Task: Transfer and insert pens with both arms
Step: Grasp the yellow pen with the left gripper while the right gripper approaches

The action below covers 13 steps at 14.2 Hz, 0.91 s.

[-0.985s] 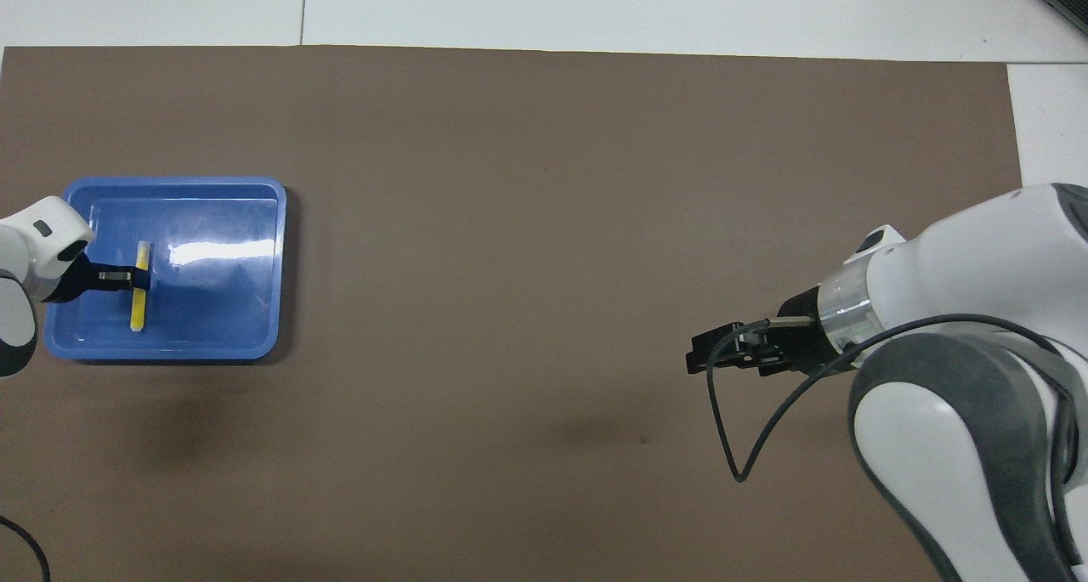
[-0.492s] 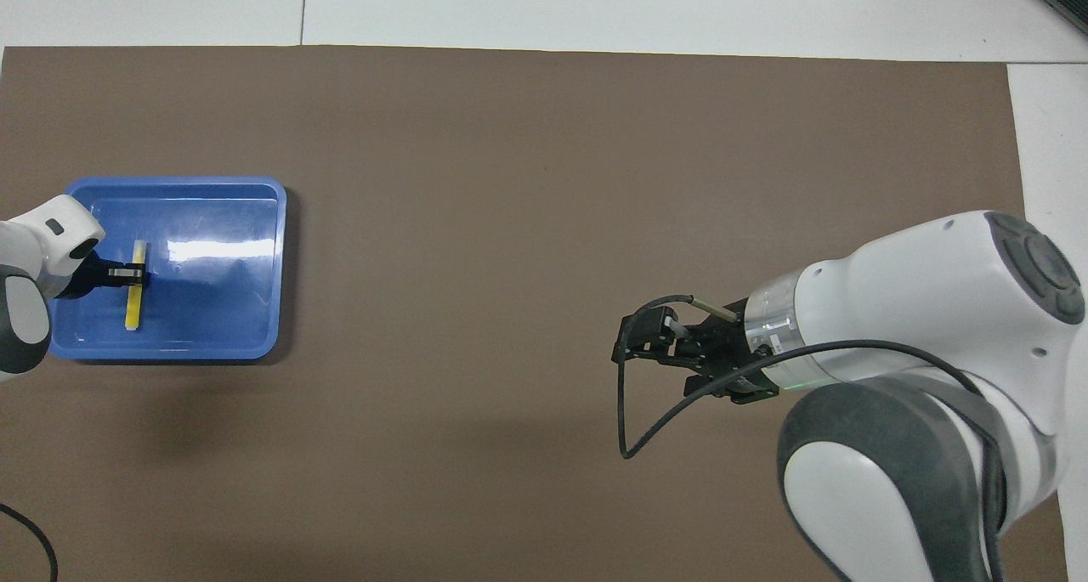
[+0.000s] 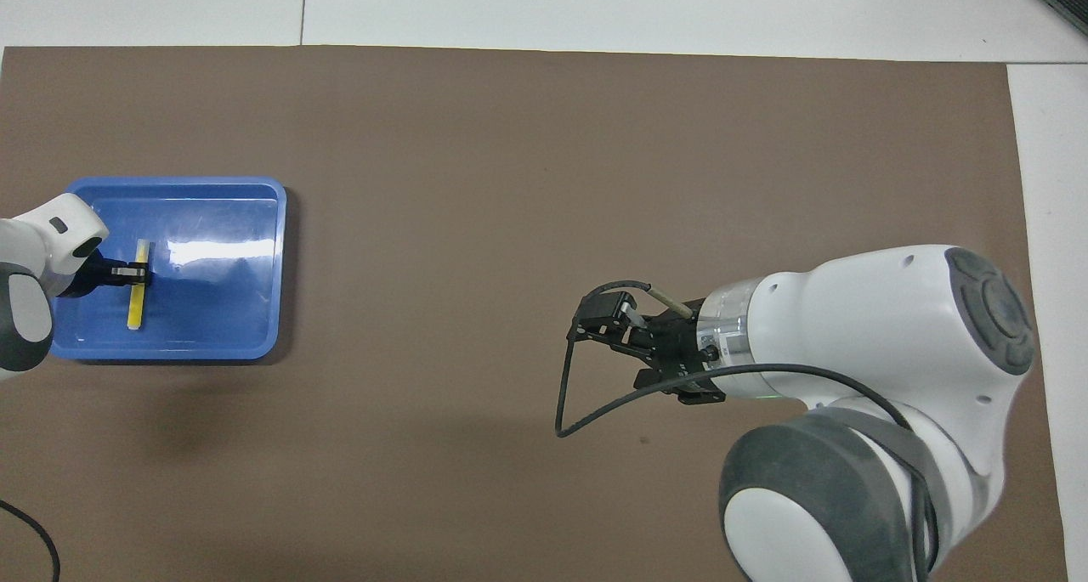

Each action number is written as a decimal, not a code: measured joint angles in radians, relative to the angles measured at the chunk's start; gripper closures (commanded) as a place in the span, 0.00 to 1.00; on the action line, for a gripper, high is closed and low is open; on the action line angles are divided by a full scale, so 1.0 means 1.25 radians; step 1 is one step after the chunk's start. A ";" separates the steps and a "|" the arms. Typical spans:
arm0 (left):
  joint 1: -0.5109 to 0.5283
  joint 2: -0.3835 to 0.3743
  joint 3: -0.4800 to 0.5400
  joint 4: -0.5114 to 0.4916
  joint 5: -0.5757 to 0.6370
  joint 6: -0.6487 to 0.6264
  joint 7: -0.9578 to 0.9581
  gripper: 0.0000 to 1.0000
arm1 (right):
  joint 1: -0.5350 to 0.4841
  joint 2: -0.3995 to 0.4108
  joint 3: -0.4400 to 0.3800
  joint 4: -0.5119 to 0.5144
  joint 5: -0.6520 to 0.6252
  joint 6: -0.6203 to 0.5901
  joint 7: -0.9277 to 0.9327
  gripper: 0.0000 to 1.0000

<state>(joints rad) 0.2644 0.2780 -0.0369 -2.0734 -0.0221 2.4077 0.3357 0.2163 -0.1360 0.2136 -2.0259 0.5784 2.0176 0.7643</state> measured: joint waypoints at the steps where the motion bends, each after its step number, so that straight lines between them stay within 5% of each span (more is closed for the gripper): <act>1: -0.001 0.000 0.000 0.010 0.000 -0.026 -0.001 1.00 | 0.007 0.000 0.000 -0.001 0.001 0.011 0.015 0.00; 7: -0.014 -0.018 -0.002 0.098 0.000 -0.194 -0.090 1.00 | 0.070 0.000 0.000 -0.022 0.002 0.073 0.099 0.00; 13: -0.062 -0.097 -0.012 0.130 -0.043 -0.346 -0.303 1.00 | 0.072 0.000 0.000 -0.025 0.002 0.074 0.099 0.00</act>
<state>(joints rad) 0.1867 0.1563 -0.0516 -1.9104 -0.0756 1.9758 -0.0435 0.3066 -0.1359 0.2137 -2.0566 0.5807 2.1107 0.8885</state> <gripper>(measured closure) 0.833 0.000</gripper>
